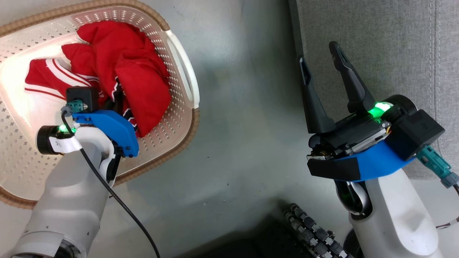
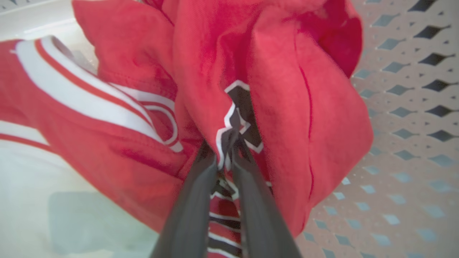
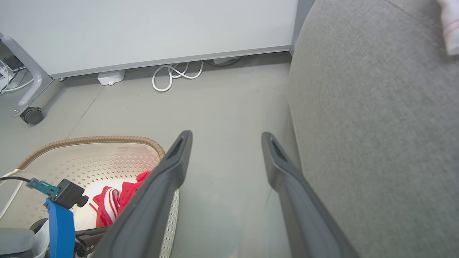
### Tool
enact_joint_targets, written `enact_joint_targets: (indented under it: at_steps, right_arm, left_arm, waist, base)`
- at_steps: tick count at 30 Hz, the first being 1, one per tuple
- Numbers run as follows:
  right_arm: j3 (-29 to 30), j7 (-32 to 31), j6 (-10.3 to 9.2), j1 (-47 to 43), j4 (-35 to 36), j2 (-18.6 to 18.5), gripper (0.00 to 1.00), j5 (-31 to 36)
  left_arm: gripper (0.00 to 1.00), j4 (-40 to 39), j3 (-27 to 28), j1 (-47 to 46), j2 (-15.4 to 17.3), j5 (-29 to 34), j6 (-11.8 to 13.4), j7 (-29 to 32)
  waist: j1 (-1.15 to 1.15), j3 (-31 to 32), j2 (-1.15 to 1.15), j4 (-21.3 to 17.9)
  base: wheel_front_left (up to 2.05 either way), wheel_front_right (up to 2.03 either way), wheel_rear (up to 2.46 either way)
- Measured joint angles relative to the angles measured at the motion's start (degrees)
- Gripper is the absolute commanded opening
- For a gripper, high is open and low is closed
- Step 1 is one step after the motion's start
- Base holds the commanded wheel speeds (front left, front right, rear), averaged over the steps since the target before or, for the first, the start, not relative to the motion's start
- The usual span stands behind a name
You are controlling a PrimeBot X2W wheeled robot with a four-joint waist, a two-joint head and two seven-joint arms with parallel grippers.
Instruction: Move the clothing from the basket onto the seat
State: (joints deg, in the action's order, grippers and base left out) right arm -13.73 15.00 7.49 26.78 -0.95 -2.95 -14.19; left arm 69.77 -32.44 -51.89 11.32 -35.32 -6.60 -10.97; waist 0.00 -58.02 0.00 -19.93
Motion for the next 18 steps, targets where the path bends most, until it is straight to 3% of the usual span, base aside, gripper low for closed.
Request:
enact_joint_targets:
  at_steps: [18]
  right_arm:
    - [-0.78,0.01,0.00,0.54,-0.05,0.01,1.00,-0.77]
  left_arm:
    - [0.00,1.51,-1.23,-0.85,0.20,-1.66,-0.53,-0.42]
  waist:
    - [0.00,0.96,0.00,-0.67]
  base:
    - [0.00,0.00,0.00]
